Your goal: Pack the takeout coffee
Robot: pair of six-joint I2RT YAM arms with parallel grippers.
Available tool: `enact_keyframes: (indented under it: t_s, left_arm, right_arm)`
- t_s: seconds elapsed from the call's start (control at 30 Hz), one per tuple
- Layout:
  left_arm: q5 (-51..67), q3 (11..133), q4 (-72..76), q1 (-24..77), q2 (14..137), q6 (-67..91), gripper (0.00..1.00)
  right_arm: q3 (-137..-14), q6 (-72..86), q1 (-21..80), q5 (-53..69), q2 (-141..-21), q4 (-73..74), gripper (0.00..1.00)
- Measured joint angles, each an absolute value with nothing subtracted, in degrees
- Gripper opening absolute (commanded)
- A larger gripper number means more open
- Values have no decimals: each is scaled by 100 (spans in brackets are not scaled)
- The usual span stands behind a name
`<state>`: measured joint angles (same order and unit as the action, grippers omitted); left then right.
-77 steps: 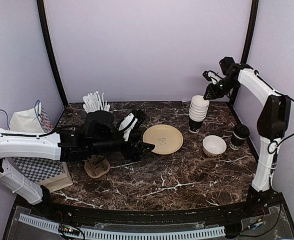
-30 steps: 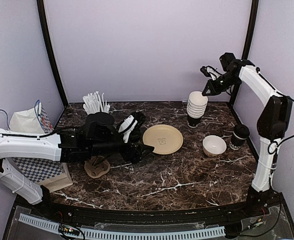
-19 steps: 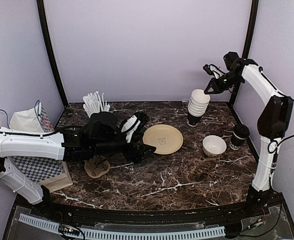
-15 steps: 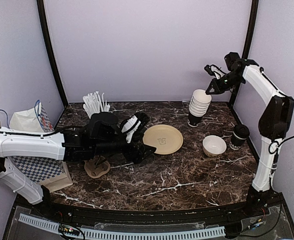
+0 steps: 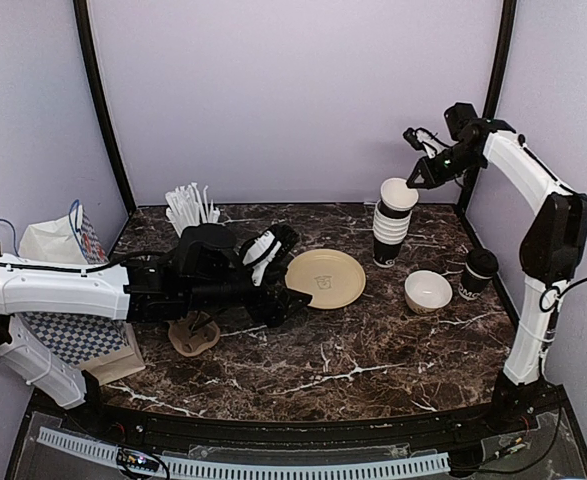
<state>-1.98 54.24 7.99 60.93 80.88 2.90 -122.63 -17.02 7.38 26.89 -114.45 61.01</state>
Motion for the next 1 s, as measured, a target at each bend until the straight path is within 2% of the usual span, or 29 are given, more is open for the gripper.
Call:
enact_keyframes:
  t_s: [0.1,0.33,0.73,1.0]
  left_arm:
    - [-198,5424,799,6093,8088,307,84]
    - [-198,5424,801,6093,8088,325,84]
    - [-200,5459,751,6093,8103,322,83]
    - [-585,5892,180,6093,7891,189,82]
  right_arm:
    - [-11913,-1629,792,2609,-11295,5935,0]
    - [-12217,-1553,475,2995,-11421,6031,0]
    - [-12593,-1553,519,3052,-11373,6265,0]
    - [-12571,-1697,567,3520,-10219,6383,0]
